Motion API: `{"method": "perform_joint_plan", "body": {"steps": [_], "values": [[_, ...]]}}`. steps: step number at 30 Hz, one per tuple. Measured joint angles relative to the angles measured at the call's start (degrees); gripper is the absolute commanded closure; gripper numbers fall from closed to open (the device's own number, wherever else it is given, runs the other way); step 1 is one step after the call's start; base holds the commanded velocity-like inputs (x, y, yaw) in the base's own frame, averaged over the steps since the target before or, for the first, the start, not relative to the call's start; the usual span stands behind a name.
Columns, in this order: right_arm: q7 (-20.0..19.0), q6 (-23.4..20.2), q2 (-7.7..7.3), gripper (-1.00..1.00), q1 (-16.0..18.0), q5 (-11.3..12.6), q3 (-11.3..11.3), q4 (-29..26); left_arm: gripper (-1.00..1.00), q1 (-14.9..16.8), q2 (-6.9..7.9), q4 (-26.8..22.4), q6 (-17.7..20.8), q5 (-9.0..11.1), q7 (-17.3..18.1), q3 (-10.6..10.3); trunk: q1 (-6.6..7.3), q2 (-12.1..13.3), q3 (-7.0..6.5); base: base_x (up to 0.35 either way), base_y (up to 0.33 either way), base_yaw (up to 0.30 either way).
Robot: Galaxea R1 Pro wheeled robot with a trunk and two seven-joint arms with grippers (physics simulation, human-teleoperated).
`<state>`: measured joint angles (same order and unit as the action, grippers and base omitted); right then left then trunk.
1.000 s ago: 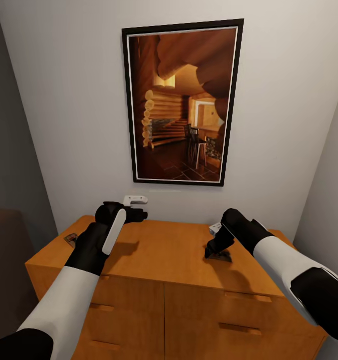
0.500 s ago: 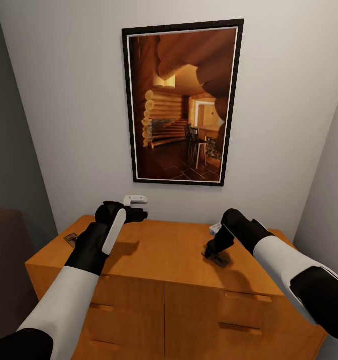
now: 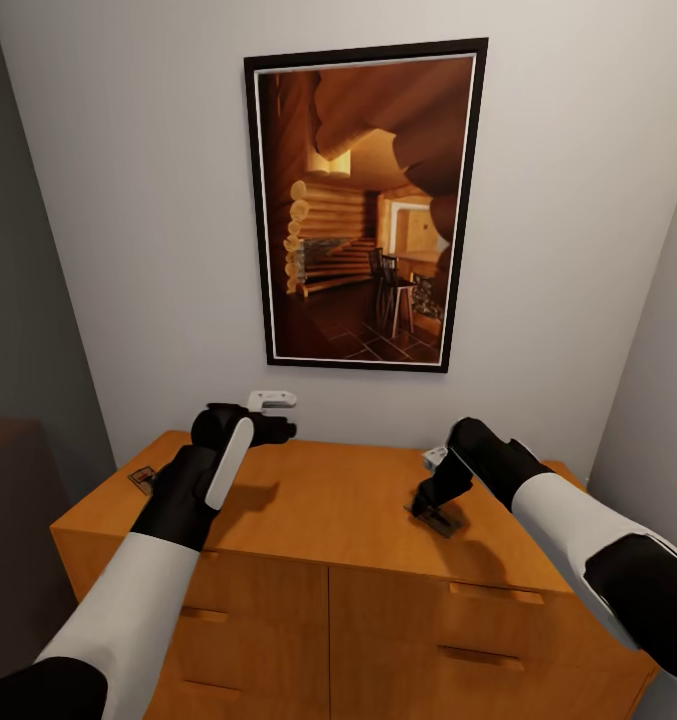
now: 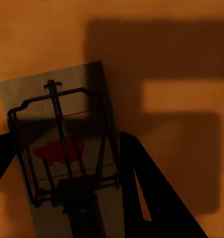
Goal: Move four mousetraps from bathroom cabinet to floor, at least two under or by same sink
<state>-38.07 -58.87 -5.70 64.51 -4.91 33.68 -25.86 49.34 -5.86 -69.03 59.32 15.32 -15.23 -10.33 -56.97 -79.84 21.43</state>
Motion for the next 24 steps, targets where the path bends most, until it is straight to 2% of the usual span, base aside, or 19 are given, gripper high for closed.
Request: {"method": "perform_joint_plan", "body": {"steps": [3,4,5,8,13,24], "values": [[0.2,-0.7,-0.95,1.00,1.3,-0.1,-1.6,3.3,-1.00,0.0,-0.42,0.0,0.0,0.0,0.0,0.0,0.00,0.0,-0.01,0.000,0.000,0.000],[0.2,-0.9,-1.12,1.00,2.2,-1.9,-2.2,3.5,-1.00,0.0,-0.50,0.0,-0.1,-0.1,0.0,0.0,0.00,0.0,0.01,0.000,0.000,0.000],[0.2,-1.0,-1.17,1.00,2.8,-1.7,-2.8,3.5,-1.00,0.0,-0.53,-0.1,-0.1,-0.1,0.0,0.0,0.00,0.0,0.01,0.000,0.000,0.000],[0.2,-1.0,-1.33,1.00,5.7,-1.4,-6.8,2.6,-1.00,0.0,-0.57,0.0,-0.2,-0.6,0.0,0.0,0.00,0.0,0.00,0.000,0.000,0.000],[0.2,-1.0,-1.33,1.00,7.0,-1.4,-7.8,1.1,-1.00,0.0,-0.51,0.0,-0.2,-1.0,0.0,0.0,-0.01,0.0,0.01,0.000,0.000,0.000],[0.0,-1.0,-0.73,1.00,7.2,-1.4,-8.1,0.0,-1.00,0.0,-0.47,0.0,-0.2,-0.7,0.0,0.0,-0.01,0.0,0.01,0.000,0.000,0.000]]}}
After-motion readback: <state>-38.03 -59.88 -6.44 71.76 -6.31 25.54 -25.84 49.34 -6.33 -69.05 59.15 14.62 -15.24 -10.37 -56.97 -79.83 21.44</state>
